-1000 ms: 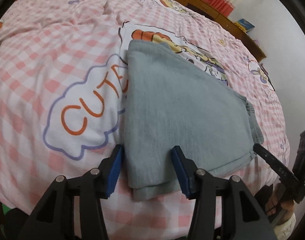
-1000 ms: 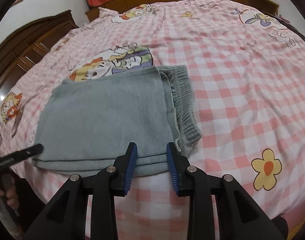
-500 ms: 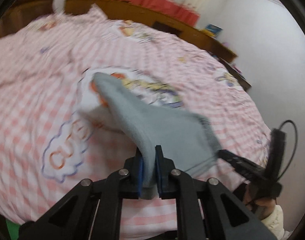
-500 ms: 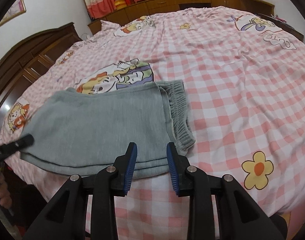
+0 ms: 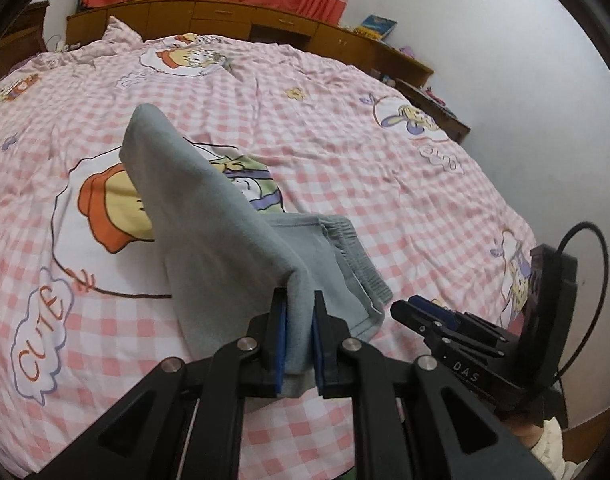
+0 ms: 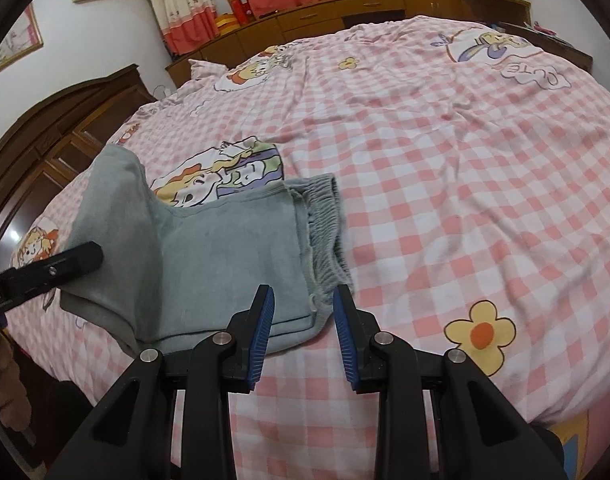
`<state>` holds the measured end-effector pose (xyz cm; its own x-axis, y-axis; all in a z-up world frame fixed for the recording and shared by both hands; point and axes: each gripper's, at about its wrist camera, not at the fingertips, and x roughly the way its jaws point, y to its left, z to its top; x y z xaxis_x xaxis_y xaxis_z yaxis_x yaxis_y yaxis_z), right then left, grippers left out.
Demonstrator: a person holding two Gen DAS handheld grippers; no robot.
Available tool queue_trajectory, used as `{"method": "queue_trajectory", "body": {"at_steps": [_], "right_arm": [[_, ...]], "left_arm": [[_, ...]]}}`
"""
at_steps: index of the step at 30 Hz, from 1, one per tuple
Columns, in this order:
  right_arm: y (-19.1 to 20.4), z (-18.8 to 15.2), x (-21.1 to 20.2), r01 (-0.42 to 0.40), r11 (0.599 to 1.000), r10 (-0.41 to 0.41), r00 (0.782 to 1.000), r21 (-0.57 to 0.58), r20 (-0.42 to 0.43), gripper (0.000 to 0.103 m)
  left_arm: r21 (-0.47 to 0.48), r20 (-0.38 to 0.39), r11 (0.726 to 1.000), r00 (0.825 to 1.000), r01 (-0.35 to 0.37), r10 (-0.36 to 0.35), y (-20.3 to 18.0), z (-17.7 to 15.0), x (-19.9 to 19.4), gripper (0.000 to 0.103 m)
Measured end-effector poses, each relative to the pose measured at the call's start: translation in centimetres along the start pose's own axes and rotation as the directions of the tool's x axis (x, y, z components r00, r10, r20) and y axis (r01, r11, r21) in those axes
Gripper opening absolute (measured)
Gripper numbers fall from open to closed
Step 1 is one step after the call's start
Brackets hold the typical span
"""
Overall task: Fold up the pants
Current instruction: 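Grasp the pants leg end with the left gripper and lift it, then fold the lifted leg over the waistband with the left gripper and release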
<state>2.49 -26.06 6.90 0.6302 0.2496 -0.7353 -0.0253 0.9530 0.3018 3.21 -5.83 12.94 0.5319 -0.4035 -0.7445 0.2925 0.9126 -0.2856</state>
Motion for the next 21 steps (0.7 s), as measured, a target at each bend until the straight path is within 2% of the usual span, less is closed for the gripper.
{"method": "queue_trajectory", "body": {"at_steps": [16,21], "right_arm": [[-1.1,0.1,-0.2,0.028,0.999,-0.029,1.000,0.032,0.009,0.034],[-1.4,0.0,0.2,0.026,0.999,-0.026,1.000,0.039,-0.005,0.034]], "left_arm": [[0.036,-0.130,0.999,0.991,0.016,-0.011,-2.3,-1.5,6.8,0.011],[0.020,-0.156,0.999,0.987,0.039,-0.036,-2.4,-1.5,7.7,0.021]]}}
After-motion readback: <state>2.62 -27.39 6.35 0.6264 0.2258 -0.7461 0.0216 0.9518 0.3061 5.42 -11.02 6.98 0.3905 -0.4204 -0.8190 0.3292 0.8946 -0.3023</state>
